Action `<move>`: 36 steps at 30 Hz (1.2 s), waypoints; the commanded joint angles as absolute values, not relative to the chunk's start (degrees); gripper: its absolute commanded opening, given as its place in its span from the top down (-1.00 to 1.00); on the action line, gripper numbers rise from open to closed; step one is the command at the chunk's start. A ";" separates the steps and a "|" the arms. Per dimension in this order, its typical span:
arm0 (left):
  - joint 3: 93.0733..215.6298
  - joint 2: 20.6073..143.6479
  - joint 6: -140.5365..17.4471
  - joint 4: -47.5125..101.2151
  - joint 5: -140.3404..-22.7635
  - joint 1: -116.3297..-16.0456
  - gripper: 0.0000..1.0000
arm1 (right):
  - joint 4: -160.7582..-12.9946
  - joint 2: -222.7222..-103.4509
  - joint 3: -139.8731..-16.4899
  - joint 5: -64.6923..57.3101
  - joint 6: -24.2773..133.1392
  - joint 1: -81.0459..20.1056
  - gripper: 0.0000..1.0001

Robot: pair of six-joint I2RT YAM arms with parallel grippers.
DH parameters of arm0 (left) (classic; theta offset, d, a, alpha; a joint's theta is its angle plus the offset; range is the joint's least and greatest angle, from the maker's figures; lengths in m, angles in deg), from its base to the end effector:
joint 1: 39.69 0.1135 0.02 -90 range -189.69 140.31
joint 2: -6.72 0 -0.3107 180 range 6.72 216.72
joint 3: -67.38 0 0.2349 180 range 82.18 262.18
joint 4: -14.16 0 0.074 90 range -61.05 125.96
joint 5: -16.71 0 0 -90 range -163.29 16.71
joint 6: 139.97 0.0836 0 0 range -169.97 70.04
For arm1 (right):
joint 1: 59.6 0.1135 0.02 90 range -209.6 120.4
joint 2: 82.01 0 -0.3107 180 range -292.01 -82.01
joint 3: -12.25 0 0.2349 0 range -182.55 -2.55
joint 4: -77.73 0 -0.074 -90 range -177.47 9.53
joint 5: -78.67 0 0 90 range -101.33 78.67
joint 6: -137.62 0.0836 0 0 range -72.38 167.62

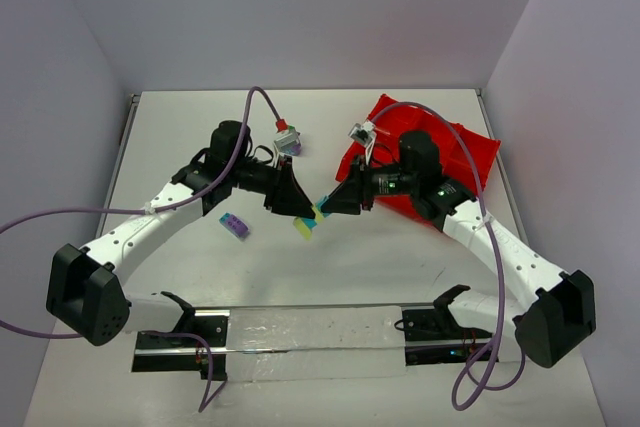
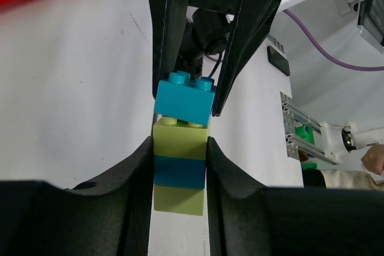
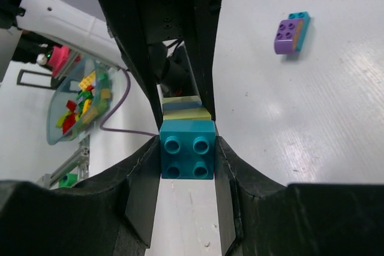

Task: Sort the legos into containers by color

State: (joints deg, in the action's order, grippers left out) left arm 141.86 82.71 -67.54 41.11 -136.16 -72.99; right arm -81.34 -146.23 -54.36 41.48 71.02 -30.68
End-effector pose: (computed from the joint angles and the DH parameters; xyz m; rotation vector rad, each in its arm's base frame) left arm 0.1917 -0.2149 0.3553 1.0183 1.9262 -1.6537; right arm 0.1758 0.1732 0.3635 -0.7775 1.8849 1.4647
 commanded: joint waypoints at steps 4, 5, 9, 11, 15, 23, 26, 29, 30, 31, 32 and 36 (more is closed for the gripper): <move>141.30 81.46 -66.87 39.55 -132.24 -73.35 0.99 | -71.41 -144.79 -59.92 31.11 65.77 -34.71 1.00; 141.42 81.30 -66.80 40.03 -131.12 -73.31 0.99 | -69.57 -144.72 -60.69 28.33 65.46 -35.52 1.00; 141.42 80.46 -67.34 40.58 -125.78 -73.06 0.99 | -62.69 -145.27 -63.31 10.74 66.30 -38.89 1.00; 141.71 80.25 -68.36 40.57 -122.36 -72.86 0.99 | -60.91 -145.82 -63.27 -2.65 67.93 -39.71 1.00; 141.75 79.30 -71.23 38.72 -116.71 -71.95 1.00 | -60.48 -147.72 -62.29 -17.26 70.10 -40.17 1.00; 141.74 76.74 -74.34 38.20 -107.27 -70.91 1.00 | -64.74 -158.75 -67.68 -23.42 70.01 -40.35 0.94; 141.22 76.41 -75.45 37.57 -106.26 -70.80 0.99 | -65.06 -165.56 -71.13 -24.27 69.37 -40.35 0.88; 140.91 76.41 -75.86 37.65 -106.17 -70.72 0.99 | -65.22 -170.93 -75.22 -25.24 68.50 -40.27 0.80; 140.89 76.49 -75.97 37.73 -106.16 -70.71 0.99 | -65.31 -172.48 -76.15 -25.31 68.45 -40.33 0.78; 140.89 76.51 -75.98 38.04 -106.09 -70.71 0.99 | -65.18 -174.53 -76.87 -25.53 68.23 -40.42 0.74; 140.89 76.51 -76.05 38.02 -106.22 -70.64 1.00 | -65.15 -175.70 -77.71 -25.57 68.11 -40.44 0.72; 140.38 76.01 -76.07 37.88 -106.46 -70.63 1.00 | -64.98 -179.60 -80.83 -24.57 67.09 -40.44 0.22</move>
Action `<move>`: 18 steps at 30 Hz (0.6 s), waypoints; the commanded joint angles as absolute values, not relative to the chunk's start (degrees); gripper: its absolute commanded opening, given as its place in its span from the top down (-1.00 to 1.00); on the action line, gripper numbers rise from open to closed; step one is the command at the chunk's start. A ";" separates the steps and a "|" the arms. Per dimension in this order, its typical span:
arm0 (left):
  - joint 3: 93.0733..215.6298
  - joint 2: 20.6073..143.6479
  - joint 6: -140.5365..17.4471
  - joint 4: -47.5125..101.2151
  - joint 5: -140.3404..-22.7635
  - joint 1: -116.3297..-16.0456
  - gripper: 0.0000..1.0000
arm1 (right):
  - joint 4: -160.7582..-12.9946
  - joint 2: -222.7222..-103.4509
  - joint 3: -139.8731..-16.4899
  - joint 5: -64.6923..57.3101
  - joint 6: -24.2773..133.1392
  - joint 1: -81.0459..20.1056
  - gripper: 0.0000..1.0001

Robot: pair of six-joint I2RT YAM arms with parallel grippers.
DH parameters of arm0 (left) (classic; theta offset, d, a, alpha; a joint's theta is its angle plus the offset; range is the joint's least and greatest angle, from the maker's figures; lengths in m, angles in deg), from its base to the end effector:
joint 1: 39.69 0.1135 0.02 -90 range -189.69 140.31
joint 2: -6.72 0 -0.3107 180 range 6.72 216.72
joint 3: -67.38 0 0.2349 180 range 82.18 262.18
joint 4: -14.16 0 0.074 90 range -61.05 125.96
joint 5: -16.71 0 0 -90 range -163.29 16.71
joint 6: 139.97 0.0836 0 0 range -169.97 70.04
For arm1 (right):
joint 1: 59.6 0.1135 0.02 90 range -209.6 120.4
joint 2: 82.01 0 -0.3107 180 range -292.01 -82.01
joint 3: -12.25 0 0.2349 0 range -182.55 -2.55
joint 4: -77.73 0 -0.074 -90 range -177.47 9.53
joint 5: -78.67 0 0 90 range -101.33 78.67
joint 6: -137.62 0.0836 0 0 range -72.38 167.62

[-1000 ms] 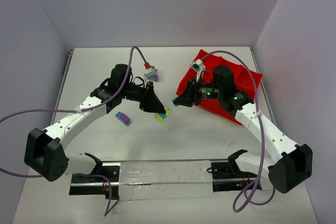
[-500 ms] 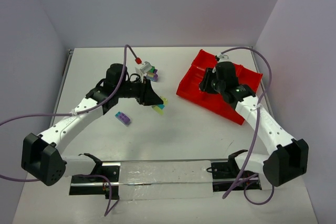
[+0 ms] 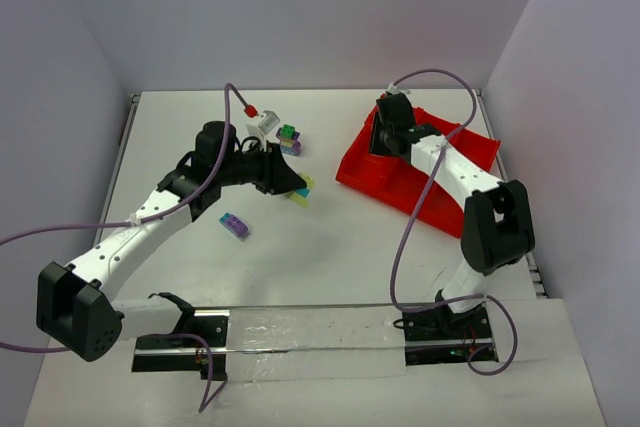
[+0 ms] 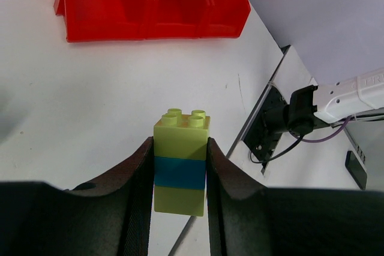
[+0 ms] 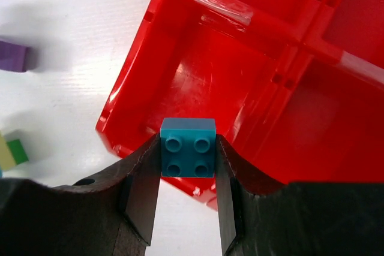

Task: Sort the legos into containers by color

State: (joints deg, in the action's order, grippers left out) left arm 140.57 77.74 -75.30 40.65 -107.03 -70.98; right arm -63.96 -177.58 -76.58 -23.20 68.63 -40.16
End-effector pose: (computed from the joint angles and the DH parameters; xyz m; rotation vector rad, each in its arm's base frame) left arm 0.2190 -0.1874 0.3571 0.5175 2.0674 -1.1986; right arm 0.3768 0.1148 0.2849 0.1325 2.3346 0.1062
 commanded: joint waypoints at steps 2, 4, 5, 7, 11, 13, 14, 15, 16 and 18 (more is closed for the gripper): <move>140.52 76.16 -76.00 37.57 -107.28 -70.63 1.00 | -64.73 -181.04 -82.59 -24.01 66.40 -40.44 -0.04; 141.29 76.76 -75.42 38.81 -107.73 -70.63 0.99 | -63.79 -181.58 -83.75 -23.62 66.11 -40.47 -0.22; 141.74 77.04 -75.06 39.32 -107.92 -70.63 0.99 | -63.56 -181.27 -84.02 -23.55 66.03 -40.44 -0.34; 142.27 77.30 -74.48 39.50 -108.42 -70.63 0.99 | -63.54 -179.77 -83.60 -23.49 65.99 -40.41 -0.50; 143.00 77.47 -72.65 40.46 -109.67 -70.63 1.00 | -64.35 -174.41 -81.22 -22.85 65.55 -40.35 -0.56; 143.26 77.73 -71.86 40.64 -110.37 -70.54 0.99 | -65.48 -170.84 -79.57 -21.38 64.86 -40.44 -0.55; 143.35 77.87 -71.50 40.69 -111.17 -70.54 1.00 | -66.51 -169.33 -77.86 -18.30 63.43 -40.44 -0.55; 143.45 78.00 -71.14 40.74 -111.95 -70.53 1.00 | -67.56 -167.83 -76.23 -15.35 62.06 -40.44 -0.54; 143.62 78.10 -70.87 40.91 -111.99 -70.45 1.00 | -68.89 -166.23 -76.07 -15.16 61.98 -40.44 -0.54; 143.86 78.31 -69.84 40.91 -114.79 -70.54 0.99 | -72.77 -161.27 -70.63 -6.27 59.06 -40.44 -0.54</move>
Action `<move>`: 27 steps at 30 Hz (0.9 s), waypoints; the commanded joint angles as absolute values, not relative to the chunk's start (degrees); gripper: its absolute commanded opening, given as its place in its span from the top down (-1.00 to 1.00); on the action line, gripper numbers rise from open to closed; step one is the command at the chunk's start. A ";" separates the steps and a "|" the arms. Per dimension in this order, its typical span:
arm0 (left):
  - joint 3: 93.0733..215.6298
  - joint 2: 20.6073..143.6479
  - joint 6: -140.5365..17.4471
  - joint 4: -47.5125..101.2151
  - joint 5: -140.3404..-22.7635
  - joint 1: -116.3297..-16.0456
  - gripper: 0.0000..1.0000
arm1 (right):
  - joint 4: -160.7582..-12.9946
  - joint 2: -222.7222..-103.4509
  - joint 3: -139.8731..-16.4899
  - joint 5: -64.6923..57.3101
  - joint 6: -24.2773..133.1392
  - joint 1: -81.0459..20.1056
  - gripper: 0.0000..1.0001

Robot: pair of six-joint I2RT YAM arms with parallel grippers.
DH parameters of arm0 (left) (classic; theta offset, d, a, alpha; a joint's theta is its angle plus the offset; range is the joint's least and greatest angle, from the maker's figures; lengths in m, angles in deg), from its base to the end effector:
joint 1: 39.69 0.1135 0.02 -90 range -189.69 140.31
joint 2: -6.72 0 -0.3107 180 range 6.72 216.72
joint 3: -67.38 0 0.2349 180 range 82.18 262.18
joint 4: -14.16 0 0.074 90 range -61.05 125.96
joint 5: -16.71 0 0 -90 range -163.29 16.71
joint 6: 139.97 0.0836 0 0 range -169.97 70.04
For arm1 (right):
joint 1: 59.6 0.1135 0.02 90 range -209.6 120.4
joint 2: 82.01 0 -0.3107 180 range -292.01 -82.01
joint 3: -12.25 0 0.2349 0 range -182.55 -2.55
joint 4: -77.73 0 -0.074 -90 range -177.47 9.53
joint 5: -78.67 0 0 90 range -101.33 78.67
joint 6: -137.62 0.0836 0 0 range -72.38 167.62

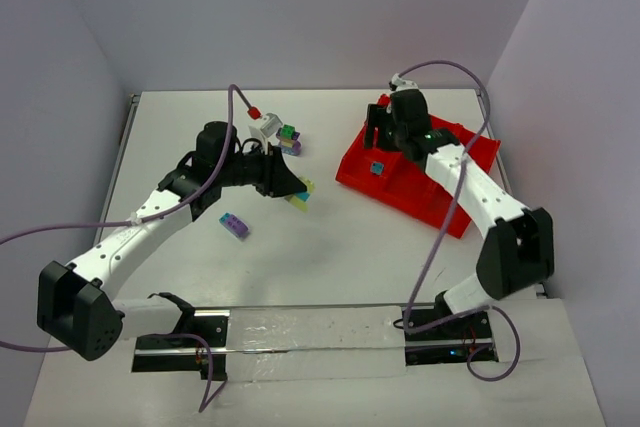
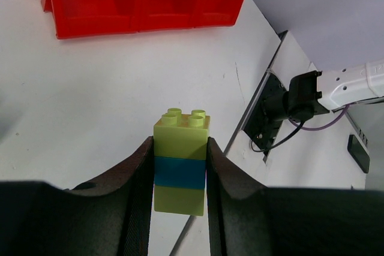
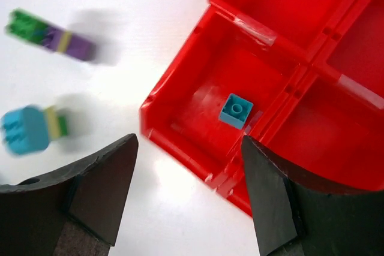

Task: Sort the legos into containers by color

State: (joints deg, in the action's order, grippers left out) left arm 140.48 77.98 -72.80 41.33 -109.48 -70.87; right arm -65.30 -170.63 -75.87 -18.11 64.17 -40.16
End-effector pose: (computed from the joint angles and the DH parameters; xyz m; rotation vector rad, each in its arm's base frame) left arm 0.2164 -0.1887 0.3547 0.5852 2.0596 -1.2131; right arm 0.3541 0.1145 0.3265 0.0089 2.2279 0.2140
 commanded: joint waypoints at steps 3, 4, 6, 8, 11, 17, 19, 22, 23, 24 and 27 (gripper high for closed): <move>144.06 78.41 -68.19 40.72 -118.57 -70.45 0.99 | -78.45 -153.36 -64.38 10.43 56.77 -40.37 -0.54; 144.08 78.27 -67.85 40.64 -119.70 -70.44 0.99 | -79.66 -151.62 -63.10 14.27 56.40 -40.44 -0.53; 144.41 78.35 -67.15 40.42 -122.85 -70.36 0.99 | -82.98 -146.76 -59.86 22.97 56.45 -40.44 -0.52; 144.41 78.35 -66.82 39.51 -125.85 -70.36 0.99 | -85.00 -144.58 -57.79 28.41 57.02 -40.40 -0.48; 145.11 78.79 -65.69 39.59 -129.82 -70.36 0.99 | -85.89 -141.60 -56.43 34.57 57.28 -40.35 -0.46; 146.11 79.55 -66.04 38.40 -131.77 -70.36 0.99 | -81.07 -141.42 -58.09 43.00 55.56 -40.09 -0.45; 145.85 79.36 -67.02 36.85 -131.15 -70.36 0.99 | -80.11 -141.35 -58.13 42.62 55.47 -39.60 -0.49; 145.64 79.32 -68.50 34.56 -131.36 -70.36 0.99 | -78.80 -142.23 -58.34 44.60 55.65 -38.87 -0.53; 145.64 79.32 -68.65 34.30 -131.11 -70.36 0.99 | -78.42 -142.61 -58.60 45.52 55.87 -38.63 -0.54; 145.65 79.33 -68.85 34.23 -131.05 -70.36 0.99 | -78.44 -142.85 -58.88 46.31 56.25 -38.39 -0.54; 146.08 79.76 -68.95 34.14 -131.73 -70.36 0.99 | -79.29 -143.70 -59.24 48.25 57.28 -36.84 -0.55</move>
